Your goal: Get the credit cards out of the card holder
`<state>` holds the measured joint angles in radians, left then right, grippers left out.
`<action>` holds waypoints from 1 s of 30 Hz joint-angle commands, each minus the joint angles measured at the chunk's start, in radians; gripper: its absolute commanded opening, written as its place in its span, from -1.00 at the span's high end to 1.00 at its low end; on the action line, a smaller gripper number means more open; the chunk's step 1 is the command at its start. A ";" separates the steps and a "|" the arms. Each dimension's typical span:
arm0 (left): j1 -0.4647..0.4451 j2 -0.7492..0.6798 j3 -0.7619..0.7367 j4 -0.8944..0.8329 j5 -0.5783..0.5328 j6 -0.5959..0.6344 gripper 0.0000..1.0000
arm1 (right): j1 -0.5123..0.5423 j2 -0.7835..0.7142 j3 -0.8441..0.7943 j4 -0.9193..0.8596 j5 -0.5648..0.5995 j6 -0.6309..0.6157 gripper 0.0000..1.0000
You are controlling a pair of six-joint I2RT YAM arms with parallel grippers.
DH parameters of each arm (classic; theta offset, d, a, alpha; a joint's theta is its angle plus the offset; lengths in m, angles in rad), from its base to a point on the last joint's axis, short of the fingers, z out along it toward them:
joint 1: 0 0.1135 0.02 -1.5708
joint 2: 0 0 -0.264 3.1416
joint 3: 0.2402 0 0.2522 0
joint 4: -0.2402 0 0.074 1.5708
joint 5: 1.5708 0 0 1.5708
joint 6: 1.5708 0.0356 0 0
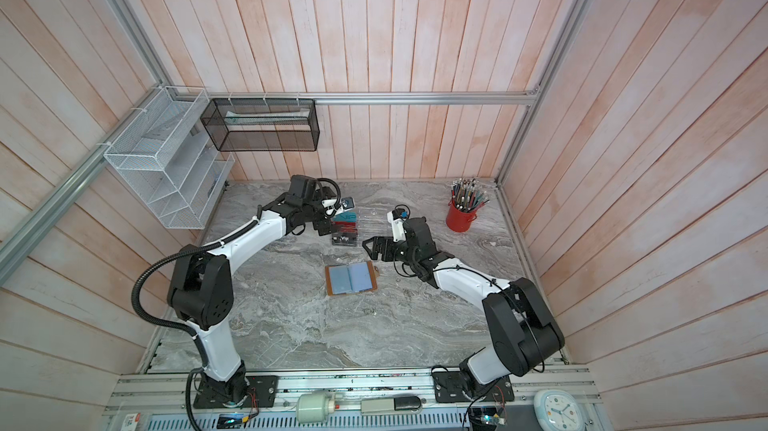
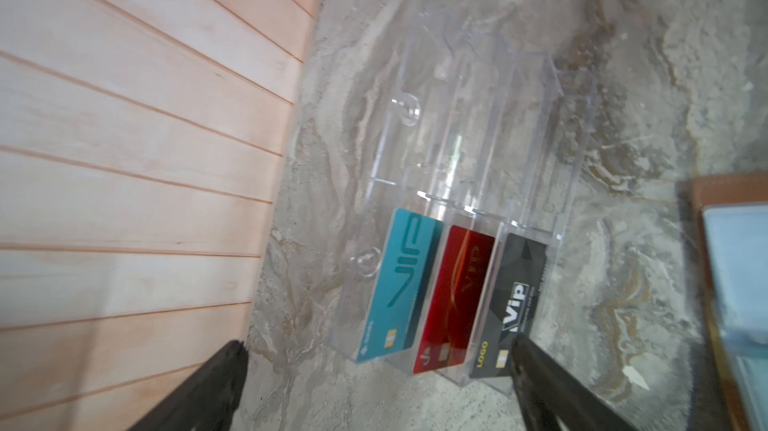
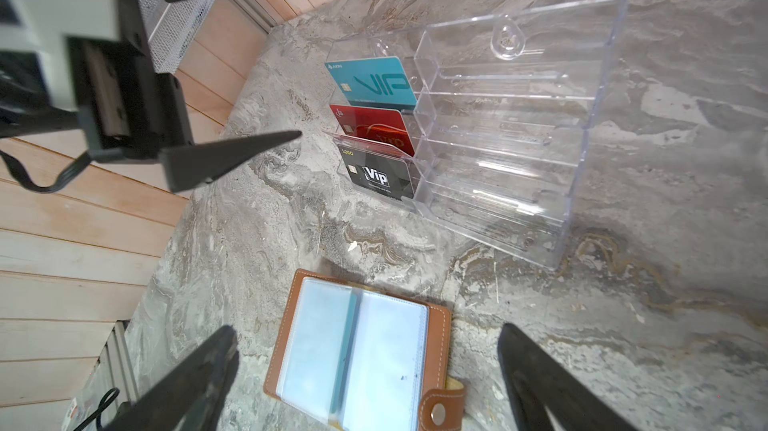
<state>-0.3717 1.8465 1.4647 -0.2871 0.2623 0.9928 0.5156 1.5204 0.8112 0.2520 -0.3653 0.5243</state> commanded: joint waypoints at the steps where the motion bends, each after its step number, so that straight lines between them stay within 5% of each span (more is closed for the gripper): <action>1: 0.038 -0.100 -0.075 0.160 0.073 -0.195 -1.00 | -0.002 0.050 0.035 0.039 -0.035 0.030 -0.96; 8: 0.091 -0.290 -0.300 0.399 0.140 -0.754 -1.00 | 0.014 0.193 0.155 0.088 -0.101 0.065 -0.96; 17: 0.118 -0.431 -0.592 0.763 0.158 -1.240 -1.00 | 0.032 0.382 0.332 0.121 -0.140 0.107 -0.96; 24: 0.183 -0.446 -0.709 0.902 0.174 -1.446 -1.00 | 0.045 0.471 0.422 0.147 -0.153 0.144 -0.96; 30: 0.213 -0.442 -0.732 0.905 0.197 -1.478 -1.00 | 0.057 0.503 0.448 0.159 -0.148 0.167 -0.96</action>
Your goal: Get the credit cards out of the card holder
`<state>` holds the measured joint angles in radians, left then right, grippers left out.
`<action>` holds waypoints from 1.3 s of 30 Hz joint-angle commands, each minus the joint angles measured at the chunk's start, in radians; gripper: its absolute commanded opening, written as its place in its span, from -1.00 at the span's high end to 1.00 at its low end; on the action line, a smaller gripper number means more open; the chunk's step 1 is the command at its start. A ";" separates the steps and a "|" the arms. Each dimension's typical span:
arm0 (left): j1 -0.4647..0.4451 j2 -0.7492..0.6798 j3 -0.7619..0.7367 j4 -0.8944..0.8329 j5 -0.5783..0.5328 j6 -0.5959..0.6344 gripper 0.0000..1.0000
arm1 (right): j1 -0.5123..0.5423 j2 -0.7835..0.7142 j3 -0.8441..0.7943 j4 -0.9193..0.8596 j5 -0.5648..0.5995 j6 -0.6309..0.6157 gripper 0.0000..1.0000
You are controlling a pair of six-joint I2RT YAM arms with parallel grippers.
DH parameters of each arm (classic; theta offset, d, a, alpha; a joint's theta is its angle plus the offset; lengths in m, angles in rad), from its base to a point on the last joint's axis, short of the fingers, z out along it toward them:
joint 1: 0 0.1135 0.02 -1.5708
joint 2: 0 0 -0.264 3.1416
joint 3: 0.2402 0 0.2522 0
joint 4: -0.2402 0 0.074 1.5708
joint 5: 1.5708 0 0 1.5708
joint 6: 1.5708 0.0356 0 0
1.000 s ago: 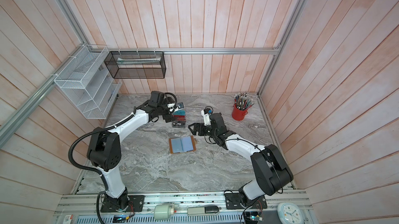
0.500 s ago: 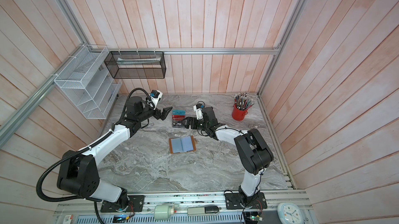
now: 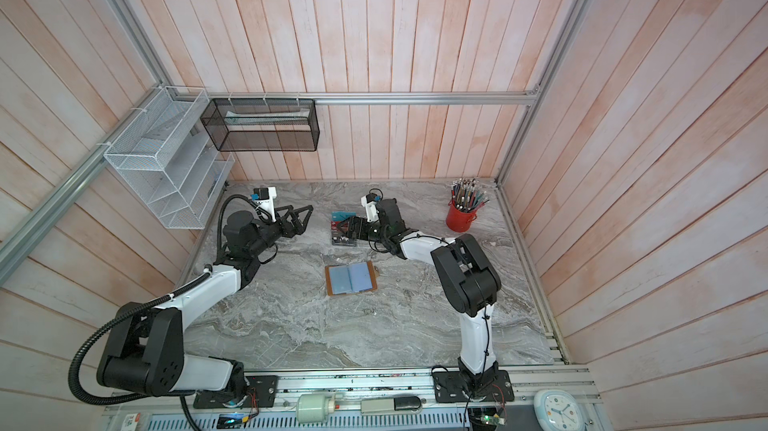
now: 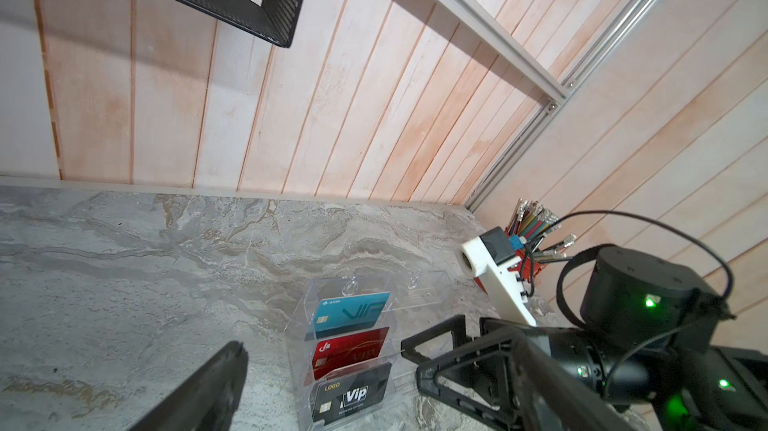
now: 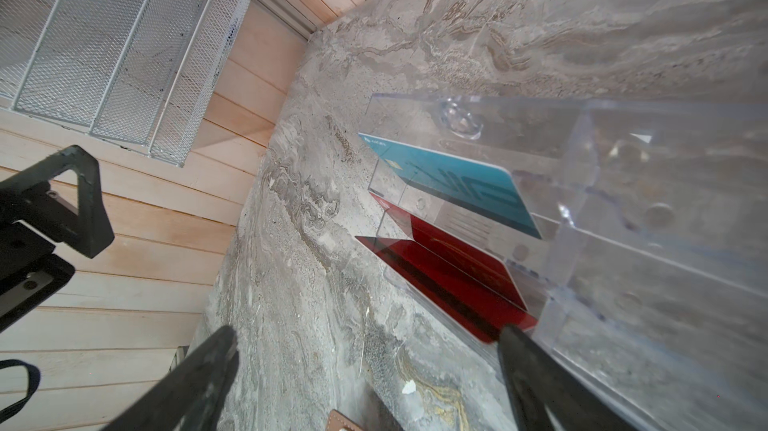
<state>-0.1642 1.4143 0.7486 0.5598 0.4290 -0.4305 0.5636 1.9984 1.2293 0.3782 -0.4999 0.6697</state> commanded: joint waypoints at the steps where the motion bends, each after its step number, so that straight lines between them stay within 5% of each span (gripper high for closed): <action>1: 0.008 -0.011 -0.021 0.057 0.029 -0.060 -1.00 | 0.011 0.028 0.031 0.033 -0.012 0.022 -0.96; 24: 0.023 0.008 -0.100 0.155 0.043 -0.197 -1.00 | 0.040 -0.065 -0.061 0.037 0.029 -0.004 -0.96; 39: 0.055 -0.036 -0.125 0.134 0.030 -0.212 -1.00 | 0.084 0.007 -0.013 0.067 -0.018 0.016 -0.96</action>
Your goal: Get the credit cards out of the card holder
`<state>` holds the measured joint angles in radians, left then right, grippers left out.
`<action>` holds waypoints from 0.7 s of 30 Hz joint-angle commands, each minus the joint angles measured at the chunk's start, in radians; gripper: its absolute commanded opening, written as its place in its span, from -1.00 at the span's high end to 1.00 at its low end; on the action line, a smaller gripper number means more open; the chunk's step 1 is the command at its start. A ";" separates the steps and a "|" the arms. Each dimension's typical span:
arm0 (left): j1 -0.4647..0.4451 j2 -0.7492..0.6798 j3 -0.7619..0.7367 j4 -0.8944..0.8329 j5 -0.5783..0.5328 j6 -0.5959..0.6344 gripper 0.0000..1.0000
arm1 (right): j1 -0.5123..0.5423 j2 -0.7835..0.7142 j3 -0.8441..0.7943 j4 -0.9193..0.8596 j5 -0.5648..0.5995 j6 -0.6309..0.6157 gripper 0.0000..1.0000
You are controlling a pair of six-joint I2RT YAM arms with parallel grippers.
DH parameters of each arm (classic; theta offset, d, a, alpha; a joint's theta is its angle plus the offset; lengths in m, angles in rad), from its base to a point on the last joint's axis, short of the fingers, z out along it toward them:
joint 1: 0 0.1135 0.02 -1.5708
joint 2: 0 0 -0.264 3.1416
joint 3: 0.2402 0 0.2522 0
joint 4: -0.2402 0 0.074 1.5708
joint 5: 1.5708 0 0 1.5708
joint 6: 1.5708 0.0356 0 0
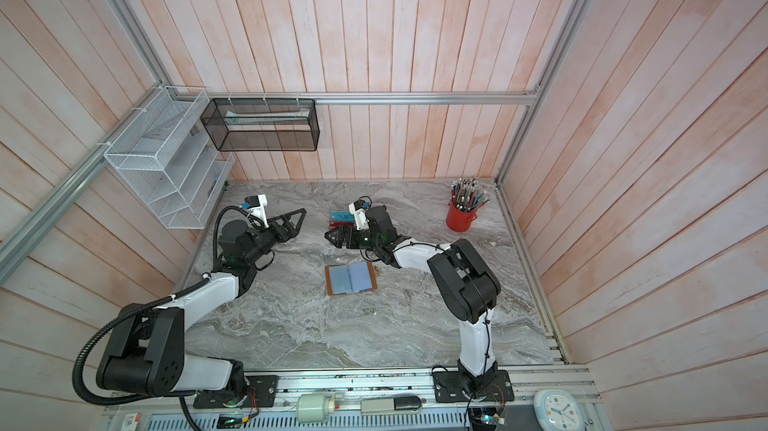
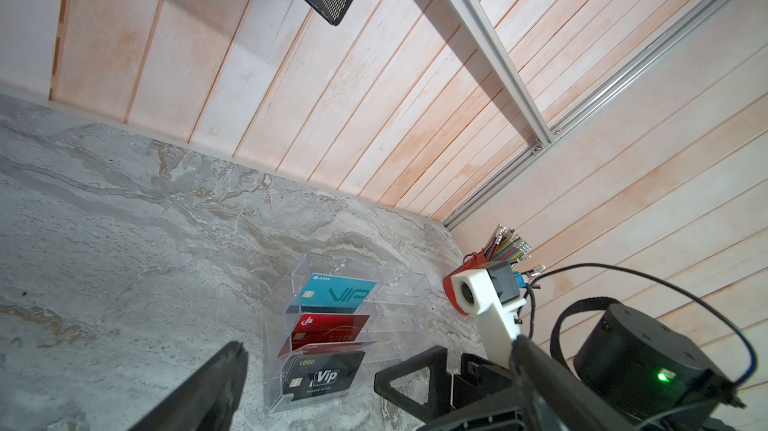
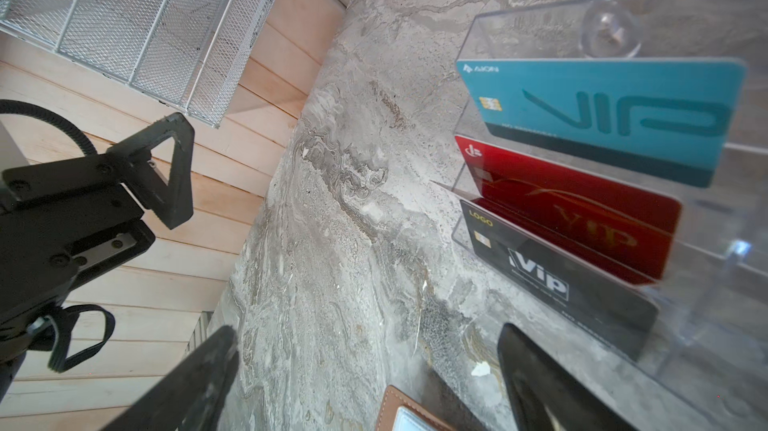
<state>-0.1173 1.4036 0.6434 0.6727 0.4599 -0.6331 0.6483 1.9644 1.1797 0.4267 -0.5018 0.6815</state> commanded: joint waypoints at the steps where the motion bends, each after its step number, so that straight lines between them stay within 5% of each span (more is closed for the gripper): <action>1: 0.008 -0.027 -0.021 0.018 0.000 -0.010 -1.00 | 0.000 0.056 0.054 0.015 -0.020 0.005 -0.96; 21: 0.033 -0.031 -0.031 0.012 0.026 -0.011 -1.00 | -0.030 0.190 0.238 -0.015 -0.030 0.021 -0.96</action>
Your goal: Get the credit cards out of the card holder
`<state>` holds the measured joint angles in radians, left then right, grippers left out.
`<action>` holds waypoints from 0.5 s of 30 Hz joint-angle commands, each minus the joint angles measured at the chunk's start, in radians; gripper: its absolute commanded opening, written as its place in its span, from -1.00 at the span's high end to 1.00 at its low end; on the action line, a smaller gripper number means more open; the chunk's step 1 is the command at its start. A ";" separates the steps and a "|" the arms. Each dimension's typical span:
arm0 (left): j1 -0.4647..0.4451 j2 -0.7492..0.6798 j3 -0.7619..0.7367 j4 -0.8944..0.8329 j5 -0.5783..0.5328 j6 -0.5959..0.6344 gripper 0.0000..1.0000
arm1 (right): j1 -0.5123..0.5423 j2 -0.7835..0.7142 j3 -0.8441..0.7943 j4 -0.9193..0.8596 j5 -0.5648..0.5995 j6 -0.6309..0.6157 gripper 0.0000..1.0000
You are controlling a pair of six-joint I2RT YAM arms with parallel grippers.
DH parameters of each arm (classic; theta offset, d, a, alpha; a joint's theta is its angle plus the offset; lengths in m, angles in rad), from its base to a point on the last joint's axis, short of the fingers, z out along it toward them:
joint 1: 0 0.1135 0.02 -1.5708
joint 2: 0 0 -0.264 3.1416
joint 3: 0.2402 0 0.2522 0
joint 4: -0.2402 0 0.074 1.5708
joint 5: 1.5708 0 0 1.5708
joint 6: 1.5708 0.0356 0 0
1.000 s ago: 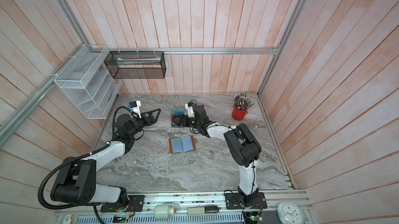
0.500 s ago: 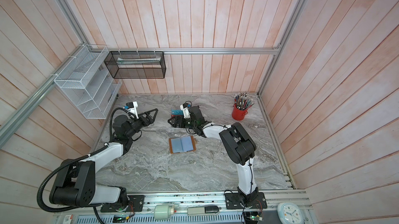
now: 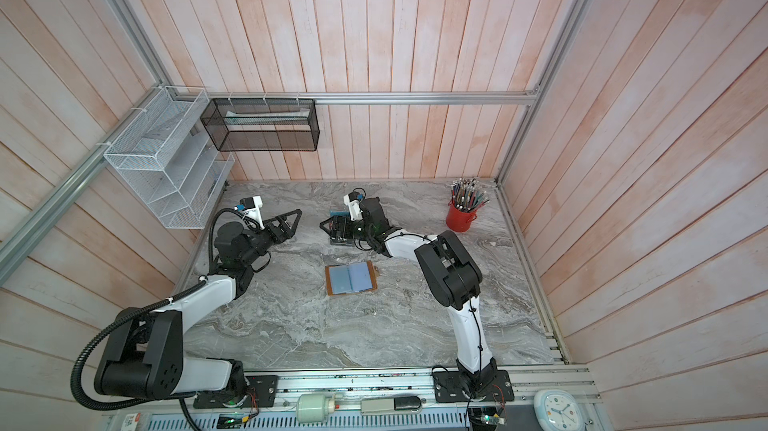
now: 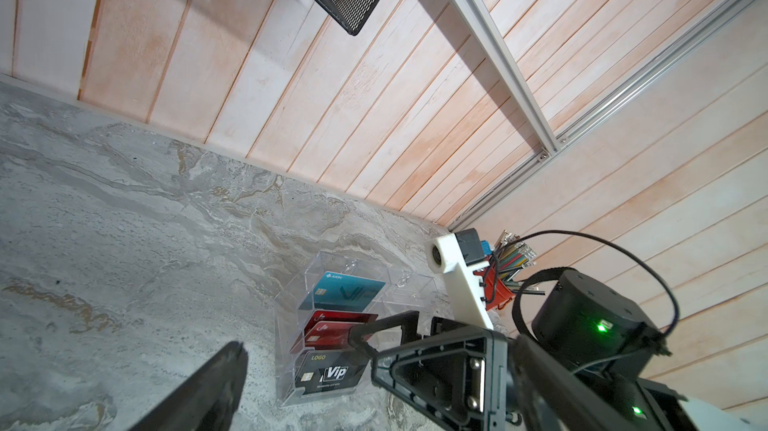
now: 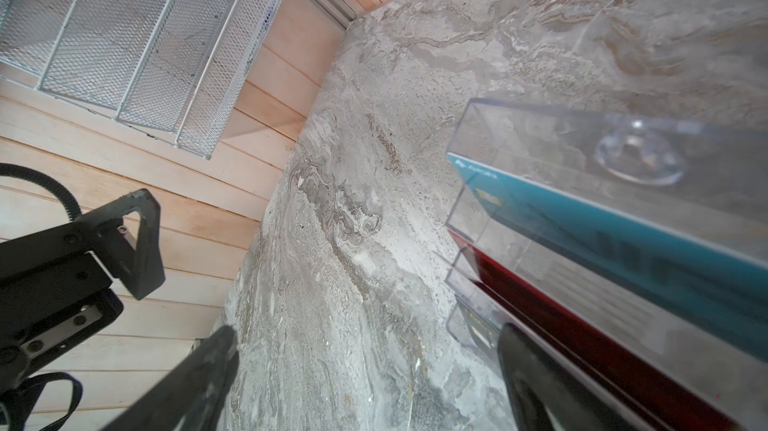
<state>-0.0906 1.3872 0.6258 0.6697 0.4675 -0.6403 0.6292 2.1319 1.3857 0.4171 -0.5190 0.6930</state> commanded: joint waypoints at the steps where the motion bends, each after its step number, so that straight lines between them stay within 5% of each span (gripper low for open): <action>1: 0.006 -0.014 -0.014 0.014 0.019 -0.004 -1.00 | -0.013 0.025 0.038 -0.007 -0.015 0.010 -0.96; 10: 0.008 -0.018 -0.003 -0.014 0.040 0.009 -1.00 | -0.014 0.030 0.053 -0.021 -0.029 -0.002 -0.96; 15: 0.008 0.014 0.113 -0.233 0.083 0.052 -1.00 | -0.013 -0.007 0.027 -0.018 -0.039 -0.011 -0.96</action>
<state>-0.0879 1.3903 0.6628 0.5594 0.5072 -0.6277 0.6144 2.1395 1.4170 0.4004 -0.5400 0.6960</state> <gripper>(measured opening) 0.998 0.981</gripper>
